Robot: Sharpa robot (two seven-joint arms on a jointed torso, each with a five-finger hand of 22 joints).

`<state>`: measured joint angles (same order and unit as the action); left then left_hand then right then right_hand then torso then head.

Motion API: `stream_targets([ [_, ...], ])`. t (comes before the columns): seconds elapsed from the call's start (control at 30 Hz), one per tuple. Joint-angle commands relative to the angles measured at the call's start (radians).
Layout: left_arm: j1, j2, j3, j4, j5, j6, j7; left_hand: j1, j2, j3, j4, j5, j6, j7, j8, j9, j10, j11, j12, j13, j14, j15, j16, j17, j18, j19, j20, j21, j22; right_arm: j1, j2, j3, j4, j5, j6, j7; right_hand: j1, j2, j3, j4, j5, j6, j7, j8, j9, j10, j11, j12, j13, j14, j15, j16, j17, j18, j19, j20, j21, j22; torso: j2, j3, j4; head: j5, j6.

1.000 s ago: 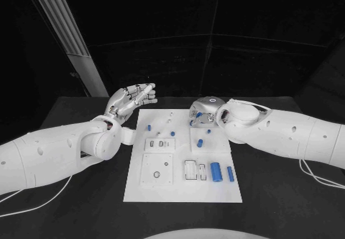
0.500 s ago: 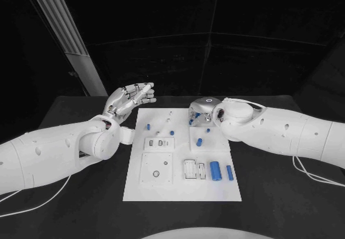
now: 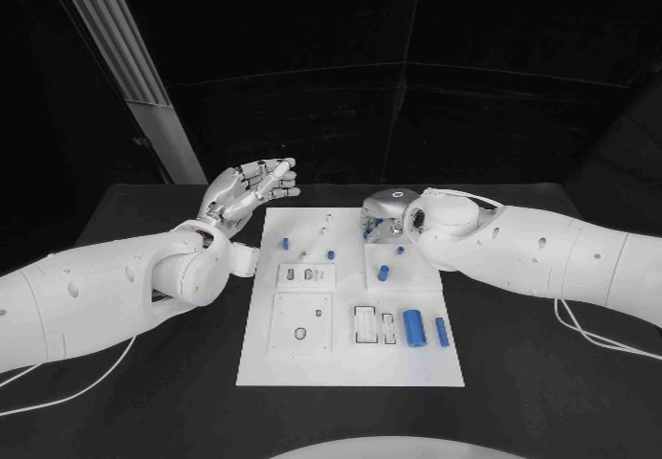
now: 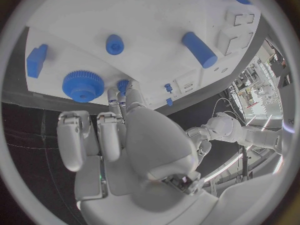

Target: Assemble the parts on the task board

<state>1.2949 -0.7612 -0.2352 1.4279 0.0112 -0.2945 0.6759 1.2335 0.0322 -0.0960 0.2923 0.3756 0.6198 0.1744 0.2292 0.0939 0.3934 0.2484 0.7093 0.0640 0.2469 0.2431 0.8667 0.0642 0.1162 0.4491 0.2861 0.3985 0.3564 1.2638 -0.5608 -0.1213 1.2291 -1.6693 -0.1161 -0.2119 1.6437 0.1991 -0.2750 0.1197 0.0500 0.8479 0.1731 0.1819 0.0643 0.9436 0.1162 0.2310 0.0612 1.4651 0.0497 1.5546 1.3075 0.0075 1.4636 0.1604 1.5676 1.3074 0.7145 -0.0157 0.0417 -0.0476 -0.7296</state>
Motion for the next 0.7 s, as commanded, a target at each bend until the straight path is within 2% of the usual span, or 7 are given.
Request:
stream_targets([
  [0.03,0.002,0.0,0.001,0.002,0.0,0.012,0.22,0.003,0.007,-0.008,0.0,0.004,-0.006,0.108,0.005,0.001,0.0,0.0,-0.006,0.0,-0.007,-0.001,-0.004,0.0,-0.004,-0.007,0.003,0.001,-0.001,0.002,0.001,0.001,0.0,-0.007,0.031,-0.017,0.008,0.001,0.006,0.001,-0.003,0.008,-0.004,-0.006,0.002,0.011,-0.004,-0.006,0.001,0.085,-0.004,0.004,0.147,-0.008,0.107,-0.007,0.003,0.263,-0.001,0.0003,0.0017,0.003,-0.001],
  [0.2,0.002,0.0,0.001,0.001,0.0,0.012,0.219,0.003,0.007,-0.008,0.0,0.004,-0.006,0.108,0.005,0.001,0.0,0.0,-0.006,0.0,-0.007,-0.001,-0.004,0.0,-0.004,-0.007,0.003,0.001,-0.001,0.002,0.002,0.001,-0.002,-0.007,0.04,-0.024,0.009,0.001,0.005,0.004,-0.003,0.018,-0.005,-0.007,0.003,0.023,-0.006,-0.009,0.001,0.084,-0.006,0.004,0.145,-0.008,0.107,-0.009,0.003,0.263,-0.001,0.0003,-0.002,0.003,-0.003],
  [0.43,0.002,0.002,0.001,0.0,0.0,0.013,0.219,0.003,0.007,-0.008,0.0,0.004,-0.006,0.108,0.005,0.001,0.0,0.0,-0.006,0.0,-0.007,-0.001,-0.004,0.0,-0.004,-0.007,0.003,0.001,-0.001,0.002,0.003,0.001,-0.001,-0.007,0.048,-0.031,0.009,0.001,0.003,0.01,-0.003,0.028,-0.004,-0.009,0.004,0.037,-0.005,-0.012,0.002,0.084,-0.006,0.003,0.144,-0.008,0.107,-0.009,0.003,0.263,0.0,-0.0005,-0.0027,0.0,-0.002],
  [0.7,0.002,0.004,0.001,-0.001,0.0,0.014,0.219,0.005,0.008,-0.008,0.0,0.006,-0.006,0.108,0.007,0.002,0.0,0.0,-0.006,0.0,-0.008,-0.001,-0.004,0.0,-0.005,-0.007,0.003,0.001,-0.001,0.001,0.001,0.001,0.001,-0.007,0.048,-0.039,0.035,0.03,0.02,0.013,-0.003,0.11,-0.022,0.02,0.016,0.115,-0.022,-0.003,0.002,0.085,-0.018,0.004,0.147,-0.008,0.107,-0.016,0.003,0.263,0.0,-0.0003,0.0003,-0.002,-0.001],
])
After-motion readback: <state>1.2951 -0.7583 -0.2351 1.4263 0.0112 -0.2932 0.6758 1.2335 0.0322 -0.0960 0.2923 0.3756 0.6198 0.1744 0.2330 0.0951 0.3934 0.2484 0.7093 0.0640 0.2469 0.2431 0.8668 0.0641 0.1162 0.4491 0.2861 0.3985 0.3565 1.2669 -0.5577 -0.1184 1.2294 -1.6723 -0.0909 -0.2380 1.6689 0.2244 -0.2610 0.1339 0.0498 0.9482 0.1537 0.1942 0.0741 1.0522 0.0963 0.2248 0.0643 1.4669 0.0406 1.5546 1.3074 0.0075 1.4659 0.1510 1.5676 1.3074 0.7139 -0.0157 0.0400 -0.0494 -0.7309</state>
